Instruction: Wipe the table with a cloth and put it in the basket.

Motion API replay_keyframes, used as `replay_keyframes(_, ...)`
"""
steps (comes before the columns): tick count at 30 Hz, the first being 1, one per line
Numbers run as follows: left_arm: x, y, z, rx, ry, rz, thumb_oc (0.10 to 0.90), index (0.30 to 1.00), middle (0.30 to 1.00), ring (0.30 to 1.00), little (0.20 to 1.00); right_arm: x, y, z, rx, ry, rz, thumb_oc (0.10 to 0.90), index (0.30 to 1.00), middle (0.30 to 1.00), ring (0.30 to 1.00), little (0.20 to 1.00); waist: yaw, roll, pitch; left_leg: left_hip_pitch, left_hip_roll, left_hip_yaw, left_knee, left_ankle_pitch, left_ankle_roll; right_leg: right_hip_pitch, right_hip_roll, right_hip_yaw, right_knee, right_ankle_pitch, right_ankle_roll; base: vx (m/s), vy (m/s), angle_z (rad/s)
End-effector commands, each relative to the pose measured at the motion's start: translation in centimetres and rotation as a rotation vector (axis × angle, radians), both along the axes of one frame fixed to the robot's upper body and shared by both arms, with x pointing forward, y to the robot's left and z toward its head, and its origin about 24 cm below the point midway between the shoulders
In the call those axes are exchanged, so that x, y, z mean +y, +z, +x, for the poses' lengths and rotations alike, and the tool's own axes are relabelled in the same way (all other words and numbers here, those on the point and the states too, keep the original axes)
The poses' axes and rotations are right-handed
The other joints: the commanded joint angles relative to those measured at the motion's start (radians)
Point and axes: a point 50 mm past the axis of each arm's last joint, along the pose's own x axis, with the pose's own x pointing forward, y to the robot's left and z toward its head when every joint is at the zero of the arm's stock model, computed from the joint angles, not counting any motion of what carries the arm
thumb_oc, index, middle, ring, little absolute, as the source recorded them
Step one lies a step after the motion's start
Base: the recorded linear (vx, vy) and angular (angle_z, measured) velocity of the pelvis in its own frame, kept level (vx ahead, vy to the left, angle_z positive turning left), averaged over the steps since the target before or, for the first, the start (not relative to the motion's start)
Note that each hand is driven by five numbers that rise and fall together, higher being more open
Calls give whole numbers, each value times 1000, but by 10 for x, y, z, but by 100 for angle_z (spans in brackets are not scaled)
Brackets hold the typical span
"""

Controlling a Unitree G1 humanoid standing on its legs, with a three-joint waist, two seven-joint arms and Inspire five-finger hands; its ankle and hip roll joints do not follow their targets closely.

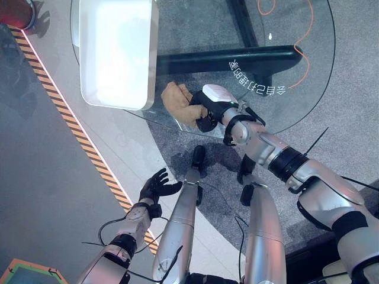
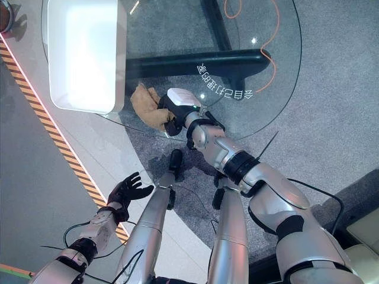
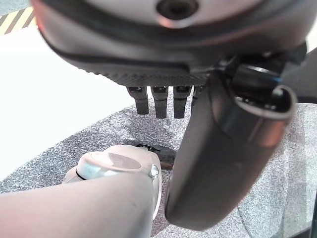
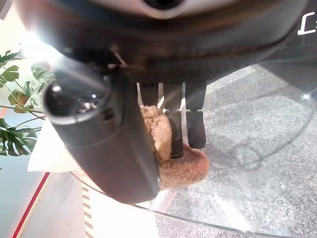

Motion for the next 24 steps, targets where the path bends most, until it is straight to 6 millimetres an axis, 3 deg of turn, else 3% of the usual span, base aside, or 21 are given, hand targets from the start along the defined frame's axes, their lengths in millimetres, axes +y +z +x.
replay_keyframes(1,4,-4,-3,21,31,23,800,900,900,900,900,58,42,-29,-200,265,126,100,300,300,300,200,1,40,-22,6,-79,92,16,-17,83,43,26,-51,-109,12,30,0,0,0)
replay_keyframes(9,2,-7,-5,29,21,12,800,900,900,900,900,10,67,-2,-360,-20,314,100,300,300,300,200,1,56,-22,12,-78,95,15,-19,84,43,20,-50,-104,15,29,0,0,0)
replay_keyframes(14,4,-11,-10,34,25,11,800,900,900,900,900,-34,89,9,-484,-207,474,100,300,300,300,200,4,61,-22,10,-74,95,18,-25,85,42,18,-53,-101,16,30,0,0,0)
replay_keyframes(24,9,-13,-13,31,49,-6,800,900,900,900,900,-112,118,9,-677,-489,694,100,300,300,300,200,-12,62,-22,3,-67,101,26,-39,91,28,22,-46,-93,13,28,0,0,0)
